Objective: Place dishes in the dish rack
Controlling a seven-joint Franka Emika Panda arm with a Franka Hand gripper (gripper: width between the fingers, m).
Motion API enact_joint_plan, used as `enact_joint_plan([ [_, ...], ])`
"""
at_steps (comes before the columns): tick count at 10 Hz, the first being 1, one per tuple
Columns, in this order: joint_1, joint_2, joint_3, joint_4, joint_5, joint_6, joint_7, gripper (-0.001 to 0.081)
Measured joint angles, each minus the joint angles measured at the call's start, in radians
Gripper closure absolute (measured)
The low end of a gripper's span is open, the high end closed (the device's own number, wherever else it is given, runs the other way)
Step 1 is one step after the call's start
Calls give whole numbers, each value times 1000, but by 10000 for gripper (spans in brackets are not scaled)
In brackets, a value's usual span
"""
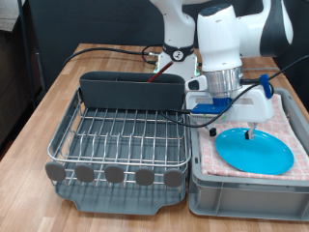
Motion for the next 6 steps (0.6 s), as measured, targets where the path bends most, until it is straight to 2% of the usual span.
enact_joint_plan([
  [6,-9,1,24,1,51,-3,-49,4],
])
